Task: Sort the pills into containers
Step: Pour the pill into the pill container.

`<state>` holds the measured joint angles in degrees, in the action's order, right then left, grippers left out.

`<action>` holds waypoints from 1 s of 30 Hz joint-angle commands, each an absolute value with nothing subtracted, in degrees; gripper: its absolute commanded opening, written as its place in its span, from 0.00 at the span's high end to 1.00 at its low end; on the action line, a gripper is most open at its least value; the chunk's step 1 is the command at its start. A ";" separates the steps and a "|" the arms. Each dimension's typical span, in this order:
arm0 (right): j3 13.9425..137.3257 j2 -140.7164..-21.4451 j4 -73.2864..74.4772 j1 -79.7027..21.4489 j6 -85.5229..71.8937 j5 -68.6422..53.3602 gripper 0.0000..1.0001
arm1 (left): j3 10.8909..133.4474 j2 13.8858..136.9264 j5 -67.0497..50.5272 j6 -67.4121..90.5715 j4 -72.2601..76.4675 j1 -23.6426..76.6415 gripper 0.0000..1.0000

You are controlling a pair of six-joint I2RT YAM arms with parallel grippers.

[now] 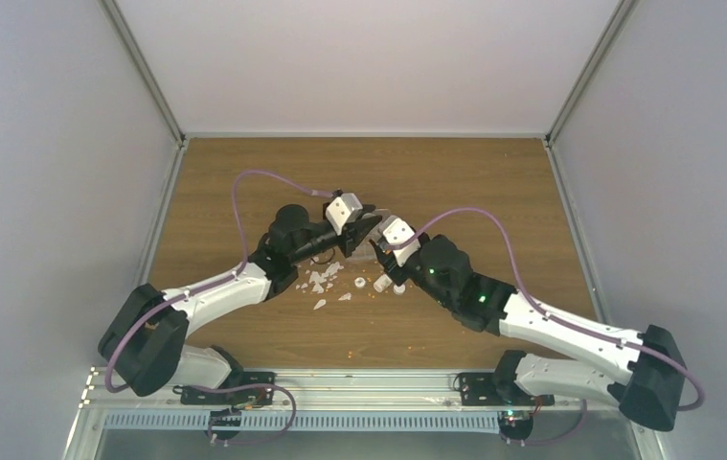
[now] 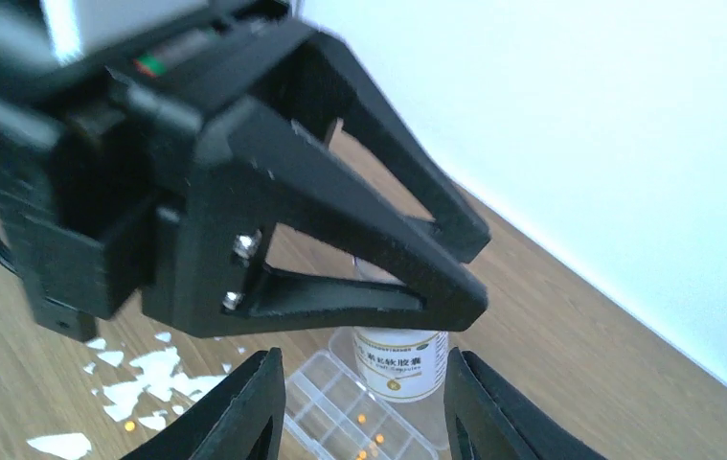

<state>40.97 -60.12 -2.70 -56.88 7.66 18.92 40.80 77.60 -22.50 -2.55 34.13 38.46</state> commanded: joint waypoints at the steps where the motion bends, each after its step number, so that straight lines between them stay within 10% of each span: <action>1: 42.76 -58.03 -5.41 -56.13 5.51 13.86 0.01 | 39.40 77.60 -18.67 -3.00 36.74 38.14 0.68; 20: 27.00 -51.79 -38.63 -24.42 -24.92 -57.16 0.00 | 35.06 73.16 -25.92 5.68 53.69 30.73 0.73; 30: 30.62 -61.40 -48.13 -24.66 -27.65 -66.20 0.00 | 32.43 64.24 -29.55 13.57 60.43 30.08 0.69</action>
